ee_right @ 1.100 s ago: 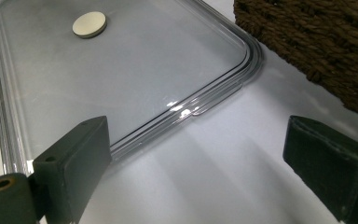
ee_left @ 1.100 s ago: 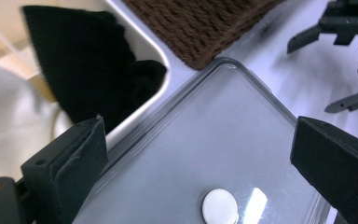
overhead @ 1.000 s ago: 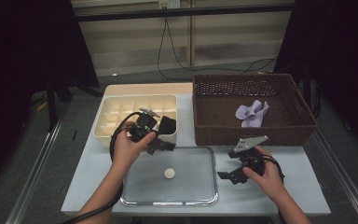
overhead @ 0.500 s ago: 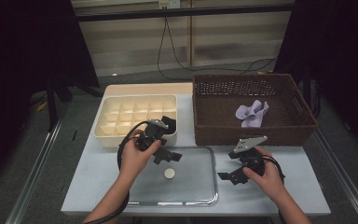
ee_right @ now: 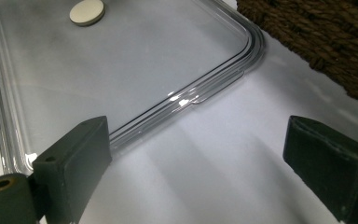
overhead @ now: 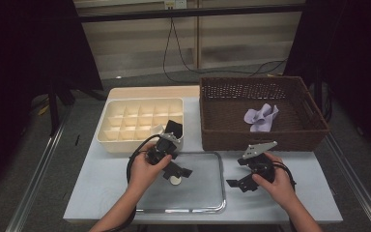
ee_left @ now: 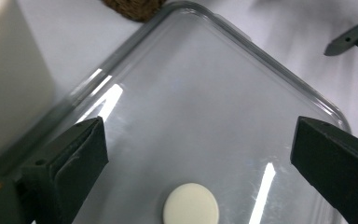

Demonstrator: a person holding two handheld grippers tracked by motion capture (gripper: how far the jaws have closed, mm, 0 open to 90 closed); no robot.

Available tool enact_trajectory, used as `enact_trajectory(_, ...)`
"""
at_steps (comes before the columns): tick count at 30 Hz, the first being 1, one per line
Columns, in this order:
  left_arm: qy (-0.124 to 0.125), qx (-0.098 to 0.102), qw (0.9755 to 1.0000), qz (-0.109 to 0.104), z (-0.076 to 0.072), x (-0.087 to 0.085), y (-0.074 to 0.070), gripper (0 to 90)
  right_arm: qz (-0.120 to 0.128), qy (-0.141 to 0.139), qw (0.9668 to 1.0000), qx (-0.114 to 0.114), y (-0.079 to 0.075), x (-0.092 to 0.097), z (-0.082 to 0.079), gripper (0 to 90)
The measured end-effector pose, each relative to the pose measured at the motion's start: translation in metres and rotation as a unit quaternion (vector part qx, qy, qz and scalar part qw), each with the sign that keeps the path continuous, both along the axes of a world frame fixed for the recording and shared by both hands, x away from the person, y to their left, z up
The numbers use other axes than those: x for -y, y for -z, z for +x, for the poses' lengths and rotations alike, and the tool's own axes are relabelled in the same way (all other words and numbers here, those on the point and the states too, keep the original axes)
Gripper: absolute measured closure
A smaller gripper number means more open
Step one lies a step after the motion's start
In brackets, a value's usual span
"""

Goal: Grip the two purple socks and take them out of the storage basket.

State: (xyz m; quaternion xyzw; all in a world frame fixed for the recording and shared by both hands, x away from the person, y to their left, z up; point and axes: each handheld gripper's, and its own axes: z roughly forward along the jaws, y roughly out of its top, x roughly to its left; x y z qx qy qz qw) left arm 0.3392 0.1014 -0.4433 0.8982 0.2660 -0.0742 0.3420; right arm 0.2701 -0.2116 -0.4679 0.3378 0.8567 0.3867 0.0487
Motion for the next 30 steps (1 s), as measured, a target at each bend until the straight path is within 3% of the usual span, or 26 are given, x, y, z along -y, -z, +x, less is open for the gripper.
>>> enact_trajectory(4,0.006,-0.003,0.9999,-0.01,-0.001,0.001,0.002,3.6,-0.008,-0.002,1.0,-0.005,0.002,-0.002,0.0,7.5)
enact_trajectory(5,0.007,0.001,1.0,0.001,-0.001,0.001,0.002,3.6,-0.013,-0.003,0.9999,-0.004,0.002,-0.003,0.0,7.5)
enact_trajectory(9,0.017,0.004,0.9998,-0.003,-0.001,0.001,0.003,3.6,-0.008,-0.007,0.9999,-0.006,0.0,-0.004,0.0,7.5)
enact_trajectory(17,0.014,0.0,0.9999,-0.009,-0.002,0.001,0.006,3.6,-0.002,0.0,1.0,-0.006,-0.01,0.001,0.004,7.5)
enact_trajectory(18,0.014,0.001,0.9999,-0.008,-0.001,0.001,0.006,3.6,-0.003,-0.001,1.0,-0.006,-0.012,0.002,0.004,7.5)
enact_trajectory(19,0.011,0.01,0.9999,0.007,-0.002,0.001,0.004,3.6,-0.005,-0.001,0.9999,-0.01,-0.013,0.003,0.004,7.5)
enact_trajectory(21,0.01,-0.001,0.9999,-0.009,-0.001,0.0,0.006,3.6,-0.008,0.001,0.9999,-0.009,-0.016,0.005,0.005,7.5)
enact_trajectory(25,0.016,0.004,0.9999,0.001,-0.001,-0.001,0.005,3.6,-0.001,0.003,1.0,-0.009,-0.021,0.009,0.006,7.5)
enact_trajectory(30,0.015,0.001,0.9999,-0.002,-0.003,0.0,0.005,3.6,-0.009,0.006,0.9999,-0.008,-0.032,0.011,0.009,7.5)
